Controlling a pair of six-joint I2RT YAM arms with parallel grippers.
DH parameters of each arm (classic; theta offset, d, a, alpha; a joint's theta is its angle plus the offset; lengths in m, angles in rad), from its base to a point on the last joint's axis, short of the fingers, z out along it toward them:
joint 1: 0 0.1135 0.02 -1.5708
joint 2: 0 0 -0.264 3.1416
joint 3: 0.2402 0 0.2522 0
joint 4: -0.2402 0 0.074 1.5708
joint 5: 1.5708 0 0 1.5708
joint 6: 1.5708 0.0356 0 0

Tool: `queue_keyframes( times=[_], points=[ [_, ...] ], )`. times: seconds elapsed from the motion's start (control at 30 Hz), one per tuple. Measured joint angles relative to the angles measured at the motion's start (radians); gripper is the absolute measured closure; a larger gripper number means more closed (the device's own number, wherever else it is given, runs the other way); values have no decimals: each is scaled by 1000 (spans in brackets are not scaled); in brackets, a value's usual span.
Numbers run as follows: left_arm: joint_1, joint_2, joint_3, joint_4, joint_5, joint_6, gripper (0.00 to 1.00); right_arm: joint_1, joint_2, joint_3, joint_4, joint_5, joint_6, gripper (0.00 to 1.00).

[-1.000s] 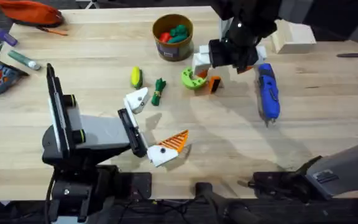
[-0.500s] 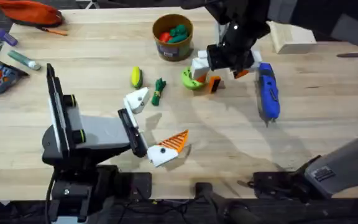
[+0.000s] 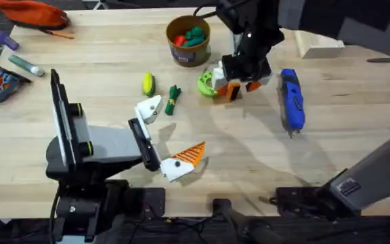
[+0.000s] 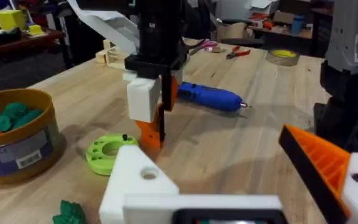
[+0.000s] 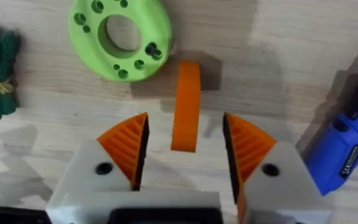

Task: Pick up the gripper from the table and insert it into the empty holder that is missing its gripper. Then pick up a screw, insert it into the mounting hole, and use the screwdriver to tighten it. Finally, clean up the table by picking up the vegetable and placing it into the bucket.

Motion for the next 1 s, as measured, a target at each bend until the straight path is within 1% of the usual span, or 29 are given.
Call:
queue_keyframes(
  times=[0.13, 0.33, 0.47, 0.73, 1.0],
  points=[
    [0, 0, 0, 0, 0, 0, 15, -8, 0, 0, 1, -3, 0, 395],
    [0, 0, 0, 0, 0, 0, 15, -12, 0, 0, 17, -3, 0, 413],
    [0, 0, 0, 0, 0, 0, 15, -12, 0, 0, 18, -3, 0, 468],
    [0, 0, 0, 0, 1, 0, 16, -12, 0, 0, 21, -3, 0, 642],
    [0, 0, 0, 0, 3, 0, 14, -12, 0, 0, 31, -3, 0, 787]
  ],
)
